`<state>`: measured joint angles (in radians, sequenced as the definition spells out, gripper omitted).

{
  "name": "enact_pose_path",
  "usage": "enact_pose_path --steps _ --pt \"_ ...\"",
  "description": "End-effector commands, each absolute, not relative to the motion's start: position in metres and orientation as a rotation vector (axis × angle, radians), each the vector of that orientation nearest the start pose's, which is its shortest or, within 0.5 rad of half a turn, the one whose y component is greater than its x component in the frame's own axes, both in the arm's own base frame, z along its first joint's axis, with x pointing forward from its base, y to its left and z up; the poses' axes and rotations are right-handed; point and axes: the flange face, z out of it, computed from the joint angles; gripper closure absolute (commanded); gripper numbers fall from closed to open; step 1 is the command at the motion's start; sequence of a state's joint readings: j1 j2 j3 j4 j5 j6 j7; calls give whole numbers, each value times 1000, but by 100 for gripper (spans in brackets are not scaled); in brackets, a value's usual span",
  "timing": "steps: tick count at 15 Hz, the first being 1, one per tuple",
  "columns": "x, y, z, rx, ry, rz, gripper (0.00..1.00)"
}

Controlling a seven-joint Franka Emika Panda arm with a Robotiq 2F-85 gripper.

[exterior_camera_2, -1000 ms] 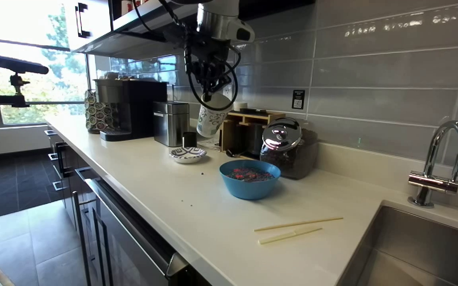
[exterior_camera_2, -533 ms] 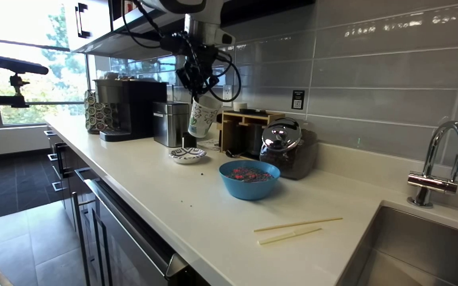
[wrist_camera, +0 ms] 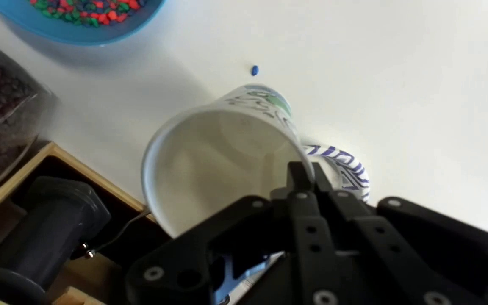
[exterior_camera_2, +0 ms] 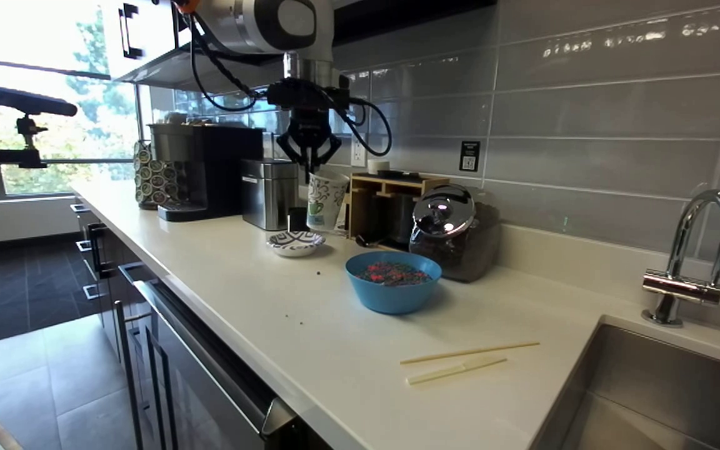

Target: Pour the contents of the cup into the bowl

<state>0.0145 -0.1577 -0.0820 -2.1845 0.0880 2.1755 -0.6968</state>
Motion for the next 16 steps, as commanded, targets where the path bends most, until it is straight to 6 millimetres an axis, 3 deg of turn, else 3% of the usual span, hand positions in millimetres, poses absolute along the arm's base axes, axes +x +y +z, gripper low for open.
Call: enact_pose_path --steps 1,6,7,12,16 --pt "536 -28 448 -3017 -1092 -268 100" --pt "557 -19 421 -2975 -1246 -363 100" --pt "561 3 405 -2957 -1277 -381 100" --pt "575 54 362 -2881 -1443 -409 100" --pt "577 78 343 -2883 -1482 -439 100"
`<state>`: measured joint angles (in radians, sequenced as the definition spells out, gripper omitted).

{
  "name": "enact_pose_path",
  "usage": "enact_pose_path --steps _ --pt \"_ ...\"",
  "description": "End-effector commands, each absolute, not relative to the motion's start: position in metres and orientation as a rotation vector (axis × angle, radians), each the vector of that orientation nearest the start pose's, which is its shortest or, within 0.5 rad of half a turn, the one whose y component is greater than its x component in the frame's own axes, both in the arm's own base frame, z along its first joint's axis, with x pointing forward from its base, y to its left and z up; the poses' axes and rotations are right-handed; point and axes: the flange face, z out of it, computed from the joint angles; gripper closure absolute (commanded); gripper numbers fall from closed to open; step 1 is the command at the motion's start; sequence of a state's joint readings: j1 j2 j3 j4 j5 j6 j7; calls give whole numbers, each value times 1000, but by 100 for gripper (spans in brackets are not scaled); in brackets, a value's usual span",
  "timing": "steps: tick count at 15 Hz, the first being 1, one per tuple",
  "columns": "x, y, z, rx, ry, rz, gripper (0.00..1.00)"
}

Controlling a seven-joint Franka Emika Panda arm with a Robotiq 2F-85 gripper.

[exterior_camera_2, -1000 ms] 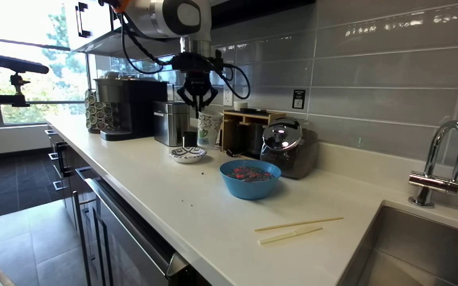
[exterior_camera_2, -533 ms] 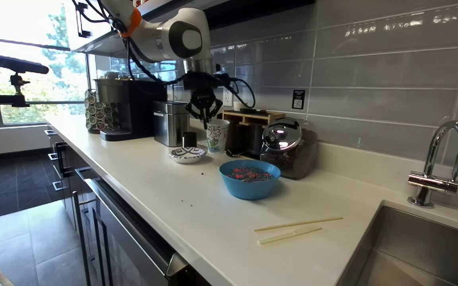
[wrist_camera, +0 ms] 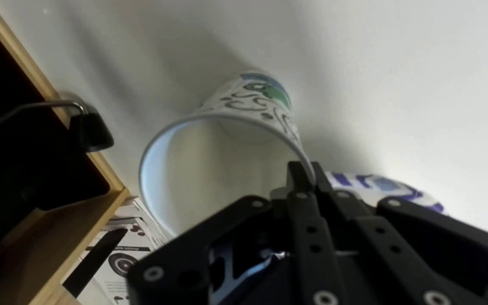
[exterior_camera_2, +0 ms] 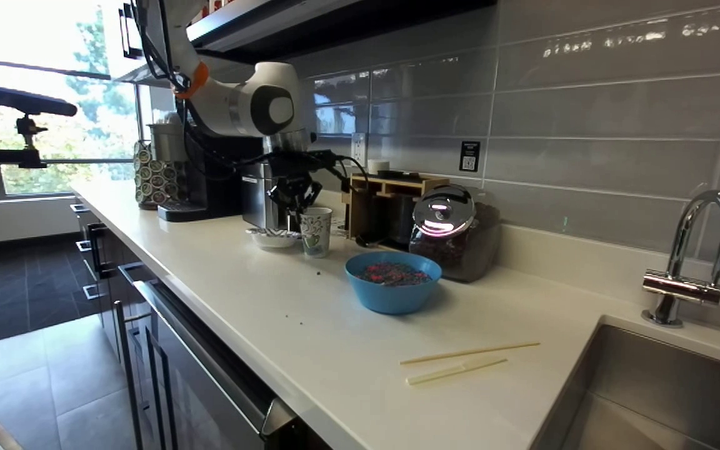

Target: Pour the contents of the cup into the bowl

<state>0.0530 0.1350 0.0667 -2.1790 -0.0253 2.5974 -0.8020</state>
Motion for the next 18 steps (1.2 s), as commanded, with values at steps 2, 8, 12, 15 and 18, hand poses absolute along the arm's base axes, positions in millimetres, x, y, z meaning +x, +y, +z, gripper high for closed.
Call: enact_pose_path --steps 2,8,12,15,18 --pt "578 81 344 -2893 -1485 -450 100" --pt "576 101 339 -2918 -1409 -485 74" --pt "575 50 375 -2931 -1346 -564 46" --pt "580 6 401 -2941 -1289 -626 21" --pt "580 -52 437 -2983 -1216 -693 1"
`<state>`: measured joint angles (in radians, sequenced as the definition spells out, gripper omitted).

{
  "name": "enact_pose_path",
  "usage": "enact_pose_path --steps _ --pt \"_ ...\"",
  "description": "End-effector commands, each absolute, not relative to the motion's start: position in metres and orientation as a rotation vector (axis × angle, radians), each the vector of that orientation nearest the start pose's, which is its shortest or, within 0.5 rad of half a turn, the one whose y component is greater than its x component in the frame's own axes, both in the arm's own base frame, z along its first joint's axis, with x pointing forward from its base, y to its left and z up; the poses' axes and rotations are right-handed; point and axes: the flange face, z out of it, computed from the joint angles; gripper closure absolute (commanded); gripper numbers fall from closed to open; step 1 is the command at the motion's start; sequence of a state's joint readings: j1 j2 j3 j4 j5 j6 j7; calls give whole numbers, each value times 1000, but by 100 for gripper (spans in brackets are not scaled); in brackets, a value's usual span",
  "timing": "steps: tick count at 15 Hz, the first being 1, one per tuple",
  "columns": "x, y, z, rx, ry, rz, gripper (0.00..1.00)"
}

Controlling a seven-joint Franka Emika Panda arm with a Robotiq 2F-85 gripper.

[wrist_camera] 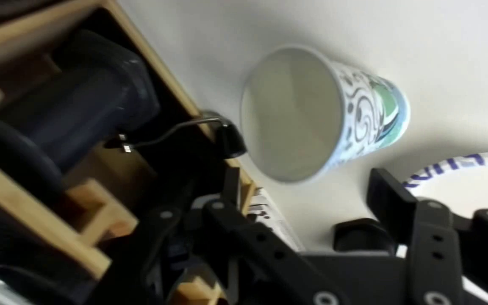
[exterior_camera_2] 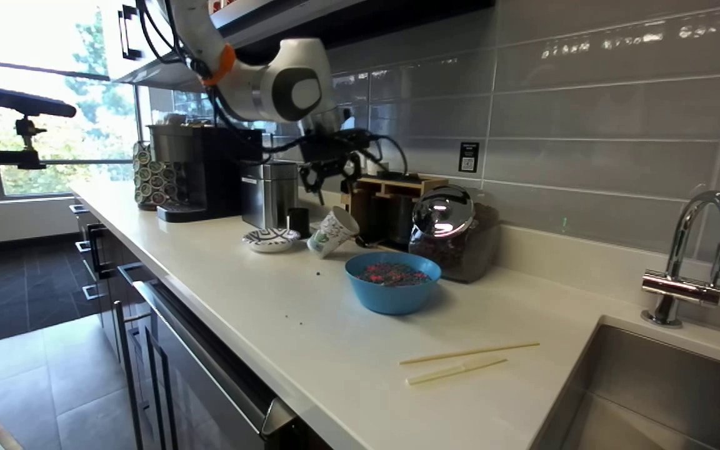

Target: Pour the contents of the cup into the bowl

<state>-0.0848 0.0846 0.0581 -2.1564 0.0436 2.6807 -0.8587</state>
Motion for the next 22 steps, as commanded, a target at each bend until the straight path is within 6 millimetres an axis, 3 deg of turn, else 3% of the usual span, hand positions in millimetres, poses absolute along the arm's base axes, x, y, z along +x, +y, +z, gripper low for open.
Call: enact_pose_path --steps 1,4,6,22 --pt "579 -64 447 -2990 -1198 -703 0" --pt "573 -80 469 -2965 -1145 -706 0" --pt "569 -76 477 -2933 -1093 -702 0" --pt "572 -76 477 -2959 -1089 -721 0"
